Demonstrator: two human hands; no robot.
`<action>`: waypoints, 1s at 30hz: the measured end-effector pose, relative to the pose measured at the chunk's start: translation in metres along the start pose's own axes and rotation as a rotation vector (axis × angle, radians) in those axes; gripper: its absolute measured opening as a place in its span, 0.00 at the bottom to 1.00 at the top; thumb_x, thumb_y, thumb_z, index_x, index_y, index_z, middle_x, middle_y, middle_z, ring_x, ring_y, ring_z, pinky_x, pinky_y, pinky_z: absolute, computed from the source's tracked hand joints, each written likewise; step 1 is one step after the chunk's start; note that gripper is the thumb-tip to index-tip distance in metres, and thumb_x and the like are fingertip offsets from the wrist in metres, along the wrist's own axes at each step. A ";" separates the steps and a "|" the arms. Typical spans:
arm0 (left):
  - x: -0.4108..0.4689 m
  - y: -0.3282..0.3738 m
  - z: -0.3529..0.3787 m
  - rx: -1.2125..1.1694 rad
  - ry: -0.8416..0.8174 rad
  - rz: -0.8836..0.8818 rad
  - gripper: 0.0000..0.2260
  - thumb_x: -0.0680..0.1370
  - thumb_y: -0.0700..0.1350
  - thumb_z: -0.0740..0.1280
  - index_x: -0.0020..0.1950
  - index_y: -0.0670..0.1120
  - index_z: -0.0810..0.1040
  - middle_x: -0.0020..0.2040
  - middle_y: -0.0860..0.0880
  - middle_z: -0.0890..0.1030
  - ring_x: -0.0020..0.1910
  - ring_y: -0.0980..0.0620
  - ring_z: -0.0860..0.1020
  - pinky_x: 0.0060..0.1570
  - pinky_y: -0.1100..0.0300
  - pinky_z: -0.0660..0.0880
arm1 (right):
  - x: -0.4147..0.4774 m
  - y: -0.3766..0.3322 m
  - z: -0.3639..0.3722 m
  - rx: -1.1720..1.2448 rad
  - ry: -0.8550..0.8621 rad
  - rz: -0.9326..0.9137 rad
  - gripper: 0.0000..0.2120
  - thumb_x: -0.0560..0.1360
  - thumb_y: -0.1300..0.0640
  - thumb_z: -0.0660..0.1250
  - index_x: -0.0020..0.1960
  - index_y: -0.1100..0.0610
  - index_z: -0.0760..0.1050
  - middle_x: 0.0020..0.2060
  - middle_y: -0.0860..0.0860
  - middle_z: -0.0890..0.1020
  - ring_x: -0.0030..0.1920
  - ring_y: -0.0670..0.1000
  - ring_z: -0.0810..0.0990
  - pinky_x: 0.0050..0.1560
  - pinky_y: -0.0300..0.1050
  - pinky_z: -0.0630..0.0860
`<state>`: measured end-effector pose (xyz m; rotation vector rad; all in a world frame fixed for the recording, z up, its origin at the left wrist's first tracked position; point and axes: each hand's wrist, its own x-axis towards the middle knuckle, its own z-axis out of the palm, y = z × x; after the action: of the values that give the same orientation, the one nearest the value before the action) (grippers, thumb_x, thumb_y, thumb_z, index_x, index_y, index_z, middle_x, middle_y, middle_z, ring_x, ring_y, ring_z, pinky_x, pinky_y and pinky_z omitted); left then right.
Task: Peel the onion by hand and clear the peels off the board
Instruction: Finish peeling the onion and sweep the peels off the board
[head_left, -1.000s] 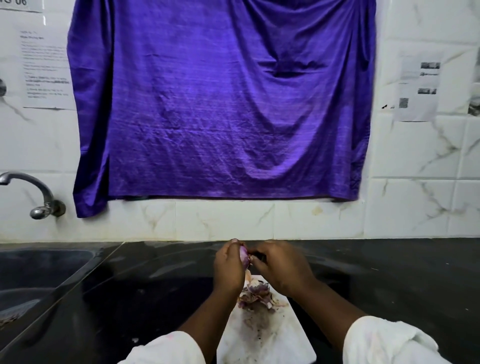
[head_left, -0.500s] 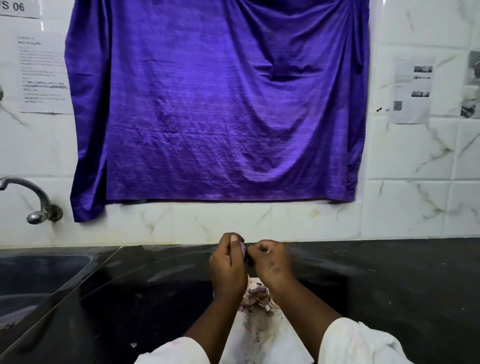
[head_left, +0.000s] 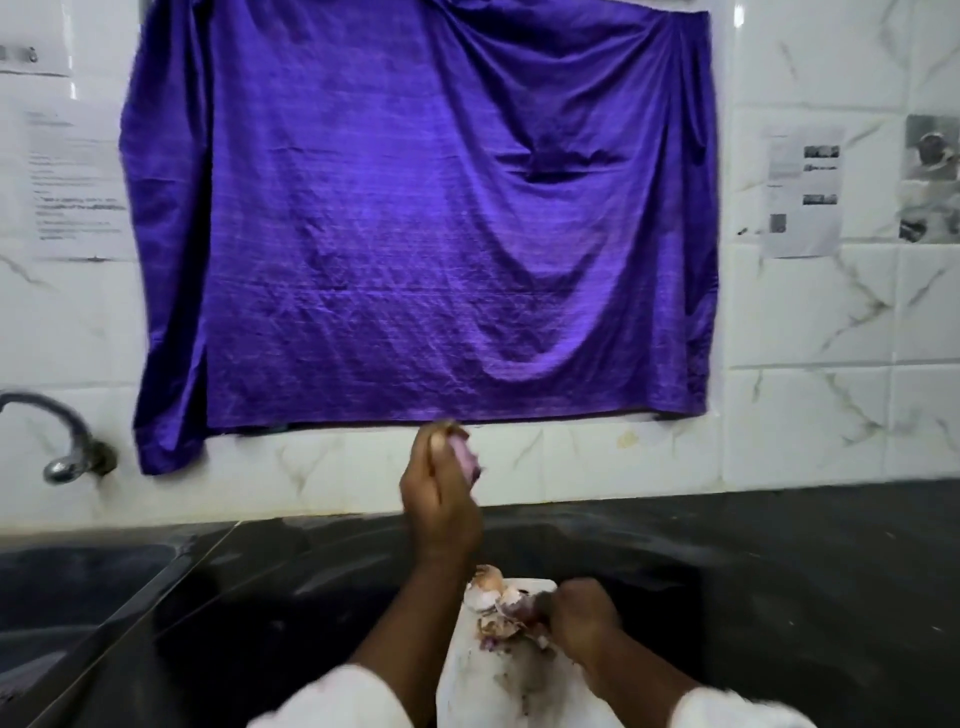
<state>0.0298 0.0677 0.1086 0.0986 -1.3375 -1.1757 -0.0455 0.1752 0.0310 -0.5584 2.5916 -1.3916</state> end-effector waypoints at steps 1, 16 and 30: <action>0.015 0.007 0.002 -0.021 0.000 -0.071 0.14 0.86 0.52 0.56 0.49 0.54 0.80 0.39 0.57 0.81 0.40 0.58 0.80 0.37 0.67 0.78 | 0.003 0.006 -0.004 -0.040 0.051 -0.006 0.11 0.74 0.56 0.78 0.36 0.59 0.82 0.26 0.49 0.81 0.27 0.43 0.78 0.30 0.37 0.73; -0.004 -0.026 -0.003 -0.013 -0.110 -0.462 0.16 0.84 0.34 0.55 0.53 0.47 0.81 0.52 0.38 0.82 0.43 0.48 0.76 0.28 0.67 0.71 | 0.022 -0.024 -0.028 -0.431 0.263 -0.565 0.02 0.76 0.53 0.72 0.47 0.50 0.84 0.44 0.47 0.85 0.45 0.52 0.83 0.40 0.43 0.76; -0.024 -0.025 -0.007 0.035 -0.225 -0.312 0.16 0.82 0.49 0.56 0.45 0.43 0.80 0.39 0.50 0.81 0.41 0.52 0.78 0.41 0.56 0.74 | 0.005 -0.052 -0.045 0.353 -0.476 -0.257 0.12 0.84 0.55 0.65 0.45 0.59 0.82 0.34 0.55 0.85 0.33 0.49 0.80 0.29 0.39 0.73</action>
<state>0.0254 0.0687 0.0729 0.2118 -1.5807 -1.4588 -0.0504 0.1821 0.0990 -1.0397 1.9035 -1.5144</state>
